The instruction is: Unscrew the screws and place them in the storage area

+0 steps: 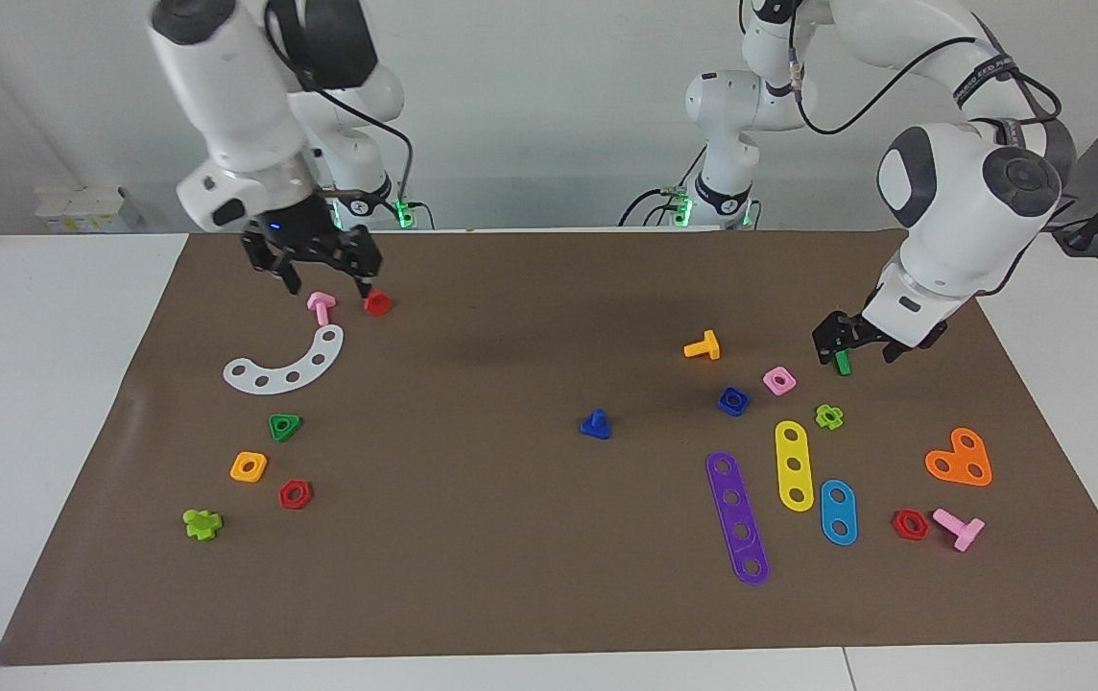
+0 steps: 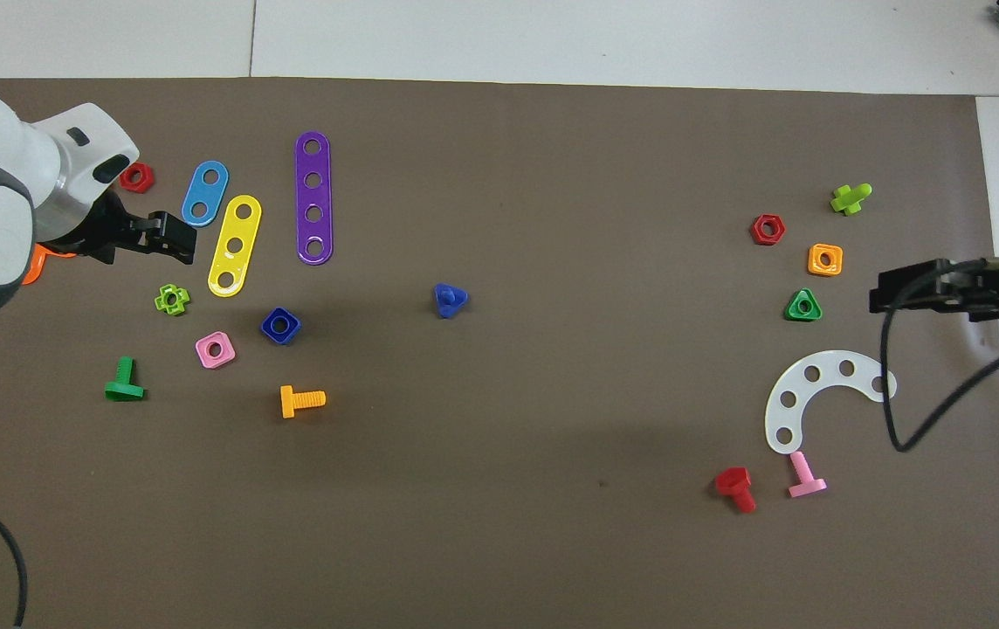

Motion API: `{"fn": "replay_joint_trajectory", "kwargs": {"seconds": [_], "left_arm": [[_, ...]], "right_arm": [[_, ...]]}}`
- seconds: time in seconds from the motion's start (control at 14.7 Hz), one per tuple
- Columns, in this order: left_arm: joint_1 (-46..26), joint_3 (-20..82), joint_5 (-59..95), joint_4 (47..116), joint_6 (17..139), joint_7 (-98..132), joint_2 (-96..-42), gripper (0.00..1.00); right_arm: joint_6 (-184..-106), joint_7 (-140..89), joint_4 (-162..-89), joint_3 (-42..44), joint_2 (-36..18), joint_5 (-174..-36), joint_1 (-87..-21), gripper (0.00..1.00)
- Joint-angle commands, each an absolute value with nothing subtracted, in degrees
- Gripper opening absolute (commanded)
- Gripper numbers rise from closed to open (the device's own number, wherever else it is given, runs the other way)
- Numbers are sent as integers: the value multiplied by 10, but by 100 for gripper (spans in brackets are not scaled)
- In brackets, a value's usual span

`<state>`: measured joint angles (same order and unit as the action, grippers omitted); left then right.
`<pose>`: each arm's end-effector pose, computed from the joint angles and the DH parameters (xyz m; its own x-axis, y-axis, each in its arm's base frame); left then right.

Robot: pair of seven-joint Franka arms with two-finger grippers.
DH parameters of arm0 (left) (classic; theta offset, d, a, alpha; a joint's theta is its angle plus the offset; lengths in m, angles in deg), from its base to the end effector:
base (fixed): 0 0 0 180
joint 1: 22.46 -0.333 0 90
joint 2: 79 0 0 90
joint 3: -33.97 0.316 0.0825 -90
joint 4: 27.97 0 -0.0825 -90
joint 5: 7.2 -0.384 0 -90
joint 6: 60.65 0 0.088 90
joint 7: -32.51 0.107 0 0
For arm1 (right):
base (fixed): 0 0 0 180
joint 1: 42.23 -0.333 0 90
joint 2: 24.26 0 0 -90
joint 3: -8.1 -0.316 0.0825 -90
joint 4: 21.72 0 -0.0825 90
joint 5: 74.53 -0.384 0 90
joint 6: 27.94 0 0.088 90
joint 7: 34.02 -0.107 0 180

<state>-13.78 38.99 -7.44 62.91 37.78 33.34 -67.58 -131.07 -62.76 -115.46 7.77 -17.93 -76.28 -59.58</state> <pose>0.6151 -0.0431 0.5130 0.9946 -0.0793 -0.0671 -0.0808 -0.9965 -0.0204 0.5737 0.1854 0.5500 0.9796 -0.1986 0.0319 -0.1968 -0.9790 -0.0525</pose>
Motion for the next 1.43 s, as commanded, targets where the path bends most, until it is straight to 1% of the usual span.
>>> {"fn": "replay_joint_trajectory", "kwargs": {"seconds": [0.0, 0.07, 0.2, 0.27, 0.34, 0.41, 0.48, 0.54, 0.68, 0.88, 1.02, 1.09, 1.16, 1.36], "left_arm": [[-138, 390, -90, 631, 358, 334, -718, 100], [-145, 390, -90, 631, 353, 334, -730, 100], [-146, 390, -86, 633, 347, 334, -749, 100], [-146, 389, -85, 635, 347, 334, -757, 100], [-146, 390, -85, 636, 346, 334, -761, 100], [-146, 389, -85, 636, 346, 334, -762, 100], [-146, 389, -85, 636, 346, 334, -762, 100], [-146, 389, -85, 636, 346, 334, -762, 100], [-146, 389, -85, 636, 346, 334, -765, 100], [-146, 389, -85, 636, 342, 334, -769, 100], [-144, 388, -85, 636, 342, 333, -769, 100], [-144, 388, -85, 638, 340, 333, -770, 100], [-144, 388, -85, 642, 339, 333, -772, 100], [-141, 388, -85, 648, 340, 332, -777, 100]], "right_arm": [[-1363, -763, -1067, 76, -50, -723, -682, 100], [-1393, -782, -1053, 76, -19, -721, -702, 100], [-1451, -802, -1048, 77, 21, -716, -745, 100], [-1469, -825, -1046, 77, 46, -705, -762, 100], [-1488, -847, -1030, 77, 79, -690, -780, 100], [-1499, -851, -1014, 77, 105, -678, -784, 100], [-1506, -849, -1011, 76, 117, -676, -784, 100], [-1530, -849, -1012, 76, 124, -679, -784, 99], [-1549, -847, -1015, 76, 130, -678, -787, 94], [-1572, -829, -1028, 73, 133, -679, -788, 72], [-1590, -815, -1038, 73, 133, -679, -787, 62], [-1600, -811, -1039, 73, 134, -682, -789, 62], [-1594, -809, -1039, 73, 134, -682, -789, 62], [-1609, -792, -1066, 73, 131, -681, -791, 62]]}}
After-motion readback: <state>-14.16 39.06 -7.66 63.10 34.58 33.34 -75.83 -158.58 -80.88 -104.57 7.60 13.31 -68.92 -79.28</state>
